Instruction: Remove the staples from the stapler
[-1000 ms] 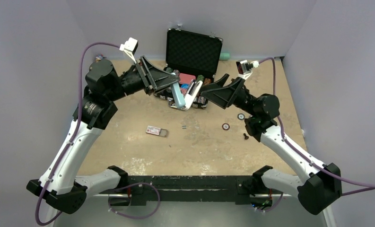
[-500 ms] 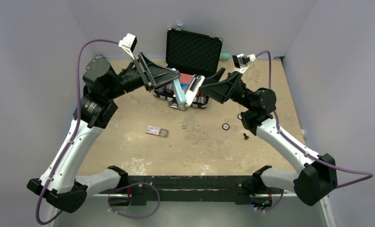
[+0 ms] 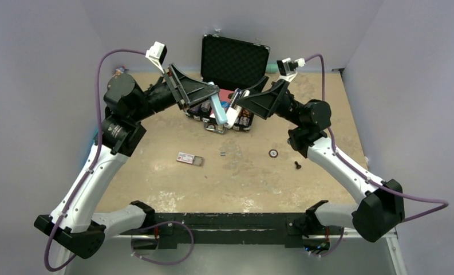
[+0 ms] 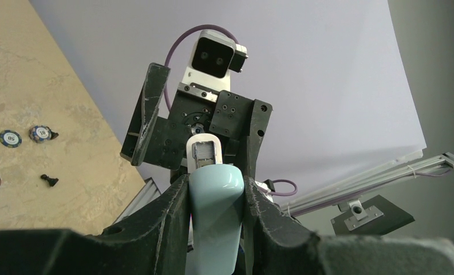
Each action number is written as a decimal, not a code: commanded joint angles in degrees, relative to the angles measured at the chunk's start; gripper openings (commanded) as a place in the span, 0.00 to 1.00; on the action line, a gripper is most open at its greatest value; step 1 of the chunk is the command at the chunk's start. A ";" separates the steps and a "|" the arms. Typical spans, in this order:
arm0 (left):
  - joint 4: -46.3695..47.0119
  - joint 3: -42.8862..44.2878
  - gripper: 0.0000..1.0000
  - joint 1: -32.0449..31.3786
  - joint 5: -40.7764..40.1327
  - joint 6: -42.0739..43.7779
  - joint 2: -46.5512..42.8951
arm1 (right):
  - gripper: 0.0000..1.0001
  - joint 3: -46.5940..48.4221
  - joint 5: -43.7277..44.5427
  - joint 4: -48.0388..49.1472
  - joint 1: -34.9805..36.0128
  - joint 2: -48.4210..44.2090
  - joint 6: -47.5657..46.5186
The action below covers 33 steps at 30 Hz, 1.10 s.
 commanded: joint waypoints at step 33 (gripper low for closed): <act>14.96 -7.58 0.00 -0.07 -2.22 -2.58 -3.27 | 0.62 2.56 3.30 1.22 1.85 1.68 0.66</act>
